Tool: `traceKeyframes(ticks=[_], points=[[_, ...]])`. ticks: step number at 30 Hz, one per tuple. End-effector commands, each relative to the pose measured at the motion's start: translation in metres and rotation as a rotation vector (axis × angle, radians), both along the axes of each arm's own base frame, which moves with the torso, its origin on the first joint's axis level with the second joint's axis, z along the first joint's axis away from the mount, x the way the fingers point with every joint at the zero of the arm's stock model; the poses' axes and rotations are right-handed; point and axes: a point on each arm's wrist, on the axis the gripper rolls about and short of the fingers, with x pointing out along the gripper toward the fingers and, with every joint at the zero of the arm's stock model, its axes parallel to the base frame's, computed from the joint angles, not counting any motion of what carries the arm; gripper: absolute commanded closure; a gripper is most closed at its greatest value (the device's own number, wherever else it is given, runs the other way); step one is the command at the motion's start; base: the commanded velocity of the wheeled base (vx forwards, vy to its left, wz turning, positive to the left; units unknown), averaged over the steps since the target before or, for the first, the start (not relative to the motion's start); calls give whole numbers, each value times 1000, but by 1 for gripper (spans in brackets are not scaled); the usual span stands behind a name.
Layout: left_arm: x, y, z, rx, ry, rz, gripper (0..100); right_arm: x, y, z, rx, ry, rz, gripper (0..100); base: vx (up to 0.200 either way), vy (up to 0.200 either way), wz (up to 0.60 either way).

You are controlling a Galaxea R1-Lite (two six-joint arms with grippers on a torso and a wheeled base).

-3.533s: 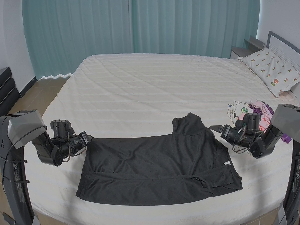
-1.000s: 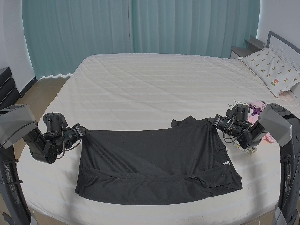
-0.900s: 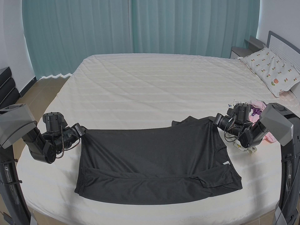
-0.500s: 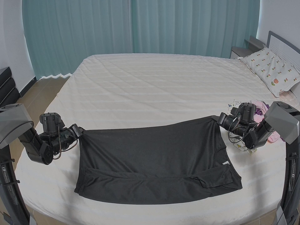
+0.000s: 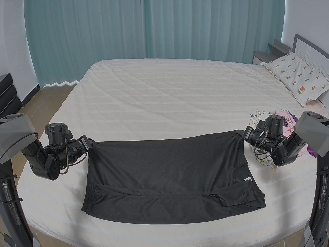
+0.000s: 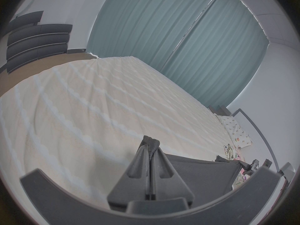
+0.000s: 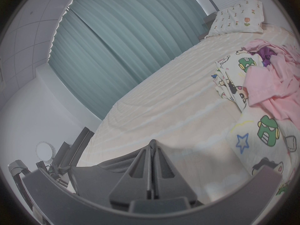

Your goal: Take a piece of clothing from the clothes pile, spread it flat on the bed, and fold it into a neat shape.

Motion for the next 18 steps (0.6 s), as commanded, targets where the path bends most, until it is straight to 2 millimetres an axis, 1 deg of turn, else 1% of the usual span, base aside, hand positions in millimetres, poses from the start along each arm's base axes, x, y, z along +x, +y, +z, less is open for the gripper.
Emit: traceKeyframes(ticks=[1, 4, 5, 7, 9, 11, 17, 18], points=[[-1, 2, -7, 2, 23, 3, 100, -8, -4, 1, 1, 14, 2, 100, 0, 0, 0], [-3, 2, -10, 3, 35, 4, 100, -18, -8, 4, 10, 15, 15, 100, 0, 0, 0], [-4, 2, -10, 3, 39, 4, 100, -24, -8, 4, 15, 26, 32, 100, 0, 0, 0], [-6, 2, -12, 5, 47, 3, 100, -32, -7, 4, 15, 40, 50, 100, 0, 0, 0], [-8, 2, -14, 4, 56, 3, 100, -45, -7, 1, 17, 74, 77, 100, 0, 0, 0], [-12, 2, -15, 4, 68, 5, 100, -51, -7, 1, 12, 81, 87, 100, 0, 0, 0], [-24, 2, -22, 2, 91, 2, 100, -69, -12, -12, -29, 122, 94, 100, 0, 0, 0], [-28, 2, -27, 2, 103, 1, 100, -75, -13, -18, -56, 135, 103, 100, 0, 0, 0]])
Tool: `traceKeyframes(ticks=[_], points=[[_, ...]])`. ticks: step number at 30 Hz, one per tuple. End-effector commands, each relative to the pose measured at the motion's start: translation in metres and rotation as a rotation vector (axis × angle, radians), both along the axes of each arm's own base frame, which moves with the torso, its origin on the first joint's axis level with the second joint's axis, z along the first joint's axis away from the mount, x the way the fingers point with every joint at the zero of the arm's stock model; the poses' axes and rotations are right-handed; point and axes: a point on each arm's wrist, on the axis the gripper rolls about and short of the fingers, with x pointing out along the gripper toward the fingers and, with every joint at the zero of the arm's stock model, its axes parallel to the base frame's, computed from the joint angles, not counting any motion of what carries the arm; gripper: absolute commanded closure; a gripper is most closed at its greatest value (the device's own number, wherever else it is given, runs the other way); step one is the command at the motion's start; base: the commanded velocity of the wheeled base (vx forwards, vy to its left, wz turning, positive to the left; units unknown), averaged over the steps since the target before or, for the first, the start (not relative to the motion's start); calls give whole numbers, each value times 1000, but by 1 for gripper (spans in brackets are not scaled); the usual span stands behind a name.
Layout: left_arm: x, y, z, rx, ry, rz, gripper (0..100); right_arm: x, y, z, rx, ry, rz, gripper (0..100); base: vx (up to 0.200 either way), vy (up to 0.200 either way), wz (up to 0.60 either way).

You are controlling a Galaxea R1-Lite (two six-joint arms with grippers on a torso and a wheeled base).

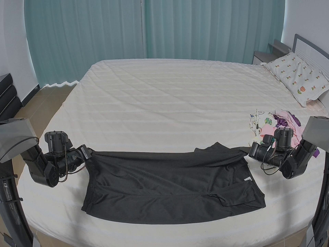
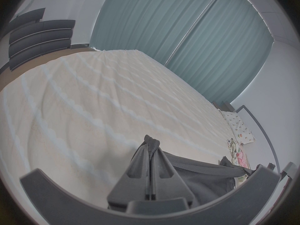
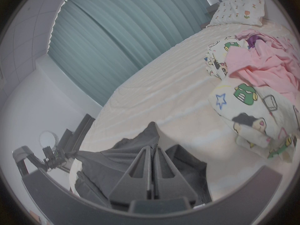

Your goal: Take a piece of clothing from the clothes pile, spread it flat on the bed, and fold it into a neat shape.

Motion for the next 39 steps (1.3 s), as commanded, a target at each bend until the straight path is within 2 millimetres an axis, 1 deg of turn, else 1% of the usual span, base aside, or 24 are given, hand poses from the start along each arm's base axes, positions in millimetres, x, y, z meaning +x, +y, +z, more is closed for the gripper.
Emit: traceKeyframes(ticks=[1, 6, 7, 10, 21, 22, 26, 29, 30, 31, 33, 34, 35, 37, 38, 39], points=[[-13, 0, -10, 0, 40, -1, 100, -19, -4, -9, -48, 37, 19, 100, 0, 0, 0], [-26, 0, -26, 56, 104, -36, 100, -33, -4, -19, -66, 77, 58, 100, 0, 0, 0], [-31, 0, -32, 81, 124, -55, 100, -38, -3, -24, -78, 99, 70, 100, 0, 0, 0], [-36, -1, -38, 91, 131, -64, 100, -48, 0, -32, -108, 126, 99, 100, 0, 0, 0], [-47, -8, -57, 95, 182, -85, 100, -57, 1, -44, -117, 184, 114, 100, 0, 0, 0], [-48, -8, -59, 96, 187, -86, 0, -58, 2, -45, -117, 187, 115, 0, 0, 0, 0], [-51, -9, -61, 105, 201, -97, 0, -60, 2, -46, -116, 193, 117, 0, 0, 0, 0], [-55, -9, -61, 106, 191, -97, 0, -58, -2, -37, -102, 159, 99, 0, 0, 0, 0], [-55, -9, -61, 106, 191, -97, 0, -58, -2, -37, -102, 159, 99, 0, 0, 0, 0], [-58, -8, -61, 103, 178, -85, 0, -56, -8, -28, -85, 127, 76, 0, 0, 0, 0], [-61, -8, -60, 99, 175, -79, 0, -55, -11, -22, -67, 116, 63, 0, 0, 0, 0], [-67, -7, -59, 74, 184, -60, 0, -54, -12, -10, -32, 95, 50, 0, 0, 0, 0], [-67, -7, -59, 74, 184, -60, 0, -54, -12, -10, -32, 95, 50, 0, 0, 0, 0], [-70, -1, -50, -16, 161, 15, 0, -53, -10, 7, 17, 65, 28, 0, 0, 0, 0], [-70, -1, -49, -22, 159, 18, 0, -53, -9, 8, 19, 62, 28, 0, 0, 0, 0], [-70, 6, -37, -98, 127, 81, 0, -52, -4, 18, 35, 46, 26, 0, 0, 0, 0]])
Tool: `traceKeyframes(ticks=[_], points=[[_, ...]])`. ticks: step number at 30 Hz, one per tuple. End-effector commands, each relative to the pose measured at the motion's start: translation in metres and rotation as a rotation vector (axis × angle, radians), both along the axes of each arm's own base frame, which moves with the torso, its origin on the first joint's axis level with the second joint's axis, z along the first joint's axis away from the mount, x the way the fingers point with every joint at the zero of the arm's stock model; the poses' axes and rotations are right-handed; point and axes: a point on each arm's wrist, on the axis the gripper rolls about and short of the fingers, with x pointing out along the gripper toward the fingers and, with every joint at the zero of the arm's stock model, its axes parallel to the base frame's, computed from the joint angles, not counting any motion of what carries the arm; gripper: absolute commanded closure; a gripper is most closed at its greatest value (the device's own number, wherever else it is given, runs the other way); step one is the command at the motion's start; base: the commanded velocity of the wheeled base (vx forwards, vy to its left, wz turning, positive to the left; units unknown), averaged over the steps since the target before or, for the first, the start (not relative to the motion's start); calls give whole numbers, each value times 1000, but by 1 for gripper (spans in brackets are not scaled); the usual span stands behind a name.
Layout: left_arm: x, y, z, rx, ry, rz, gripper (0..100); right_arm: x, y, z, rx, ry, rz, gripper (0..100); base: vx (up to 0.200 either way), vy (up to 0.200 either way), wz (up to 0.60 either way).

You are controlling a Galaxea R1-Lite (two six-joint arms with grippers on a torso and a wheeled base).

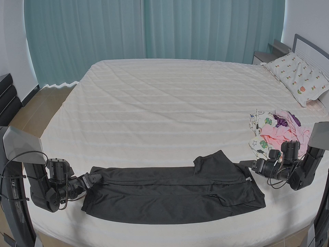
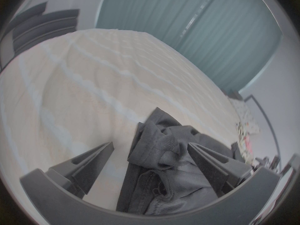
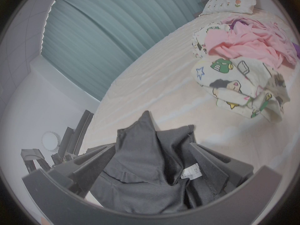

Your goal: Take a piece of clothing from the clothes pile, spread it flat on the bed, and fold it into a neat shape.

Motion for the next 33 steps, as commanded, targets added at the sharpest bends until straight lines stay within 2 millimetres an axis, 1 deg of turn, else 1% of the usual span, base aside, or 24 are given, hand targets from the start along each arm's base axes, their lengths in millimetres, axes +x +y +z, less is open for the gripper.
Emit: traceKeyframes(ticks=[1, 2, 4, 5, 6, 8, 12, 13, 14, 15, 17, 18, 19, 23, 27, 28, 32, 33], points=[[-6, 14, 23, -127, -53, 131, 0, 3, 8, 36, 48, -83, -13, 0, 0, 0, 0], [-6, 17, 30, -161, -72, 163, 0, 4, 14, 37, 54, -85, 2, 0, 0, 0, 0], [-6, 20, 40, -221, -101, 209, 0, 4, 23, 34, 72, -64, 18, 0, 0, 0, 0], [-5, 21, 42, -236, -105, 219, 0, 4, 25, 32, 79, -55, 22, 0, 0, 0, 0], [-5, 20, 44, -264, -106, 236, 0, 5, 31, 26, 87, -30, 31, 0, 0, 0, 0], [-5, 19, 42, -280, -95, 245, 0, 12, 39, 13, 81, -3, 39, 0, 0, 0, 0], [-4, 15, 38, -346, -71, 266, 0, 28, 45, -4, 62, 24, 19, 0, 0, 0, 0], [2, 10, 38, -390, -72, 263, 0, 32, 45, -9, 60, 38, 19, 0, 0, 0, 0], [5, 7, 36, -405, -72, 264, 0, 34, 45, -11, 59, 47, 19, 0, 0, 0, 0], [11, 0, 32, -412, -65, 257, 0, 36, 46, -14, 58, 59, 18, 0, 0, 0, 0], [11, -3, 29, -409, -54, 251, 0, 37, 46, -16, 58, 65, 19, 0, 0, 0, 0], [12, -13, 24, -408, -36, 224, 0, 38, 46, -19, 57, 74, 18, 0, 0, 0, 0], [12, -17, 24, -409, -33, 214, 0, 38, 46, -18, 57, 74, 18, 0, 0, 0, 0], [8, -23, 22, -417, -10, 205, 0, 38, 47, -22, 55, 84, 22, 0, 0, 0, 0], [4, -24, 18, -427, 13, 216, 0, 41, 48, -26, 55, 88, 23, 0, 0, 0, 0], [5, -24, 18, -426, 13, 215, 0, 40, 48, -26, 55, 91, 23, 100, 0, 0, 0], [4, -23, 17, -423, 12, 216, 0, 37, 48, -25, 53, 94, 22, 100, 0, 0, 0], [4, -23, 17, -424, 8, 215, 0, 33, 47, -21, 54, 94, 20, 100, 0, 0, 0]])
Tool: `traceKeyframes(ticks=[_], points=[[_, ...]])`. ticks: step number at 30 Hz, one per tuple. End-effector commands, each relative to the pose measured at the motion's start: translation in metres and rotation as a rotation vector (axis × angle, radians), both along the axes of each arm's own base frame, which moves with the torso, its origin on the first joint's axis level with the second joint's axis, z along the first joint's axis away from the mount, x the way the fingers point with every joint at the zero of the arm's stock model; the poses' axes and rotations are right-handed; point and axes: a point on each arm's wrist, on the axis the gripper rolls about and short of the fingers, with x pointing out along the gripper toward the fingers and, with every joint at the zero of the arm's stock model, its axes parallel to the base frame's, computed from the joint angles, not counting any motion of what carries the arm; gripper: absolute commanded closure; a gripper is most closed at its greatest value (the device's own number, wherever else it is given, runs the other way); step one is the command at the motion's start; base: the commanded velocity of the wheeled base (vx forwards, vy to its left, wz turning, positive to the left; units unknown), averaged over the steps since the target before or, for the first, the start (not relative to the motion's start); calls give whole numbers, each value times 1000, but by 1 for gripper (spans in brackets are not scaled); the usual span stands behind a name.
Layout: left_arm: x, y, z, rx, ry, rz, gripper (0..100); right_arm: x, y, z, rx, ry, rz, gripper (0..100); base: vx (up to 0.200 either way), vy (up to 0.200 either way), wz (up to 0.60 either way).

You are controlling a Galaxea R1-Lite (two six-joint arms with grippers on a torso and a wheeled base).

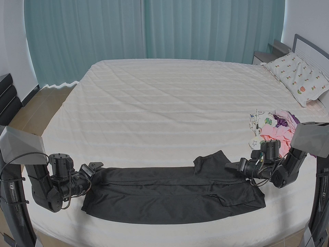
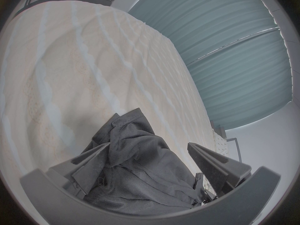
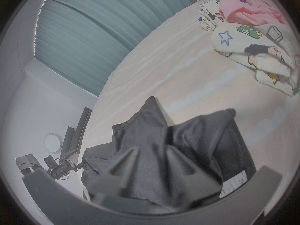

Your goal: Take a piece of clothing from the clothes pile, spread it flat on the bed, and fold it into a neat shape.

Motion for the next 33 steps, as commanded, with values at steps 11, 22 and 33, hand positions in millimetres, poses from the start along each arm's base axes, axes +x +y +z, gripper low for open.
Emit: traceKeyframes(ticks=[11, 22, 33], points=[[-4, 0, -5, 1, -6, -4, 0, -35, -12, 20, -2, 19, -7, 100, 0, 0, 0], [-5, 0, -7, 2, -4, -7, 0, -60, -26, 18, -30, 21, 103, 100, 0, 0, 0], [-5, 0, -7, 2, -4, -2, 0, -55, -33, 10, -29, 42, 78, 0, 0, 0, 0]])
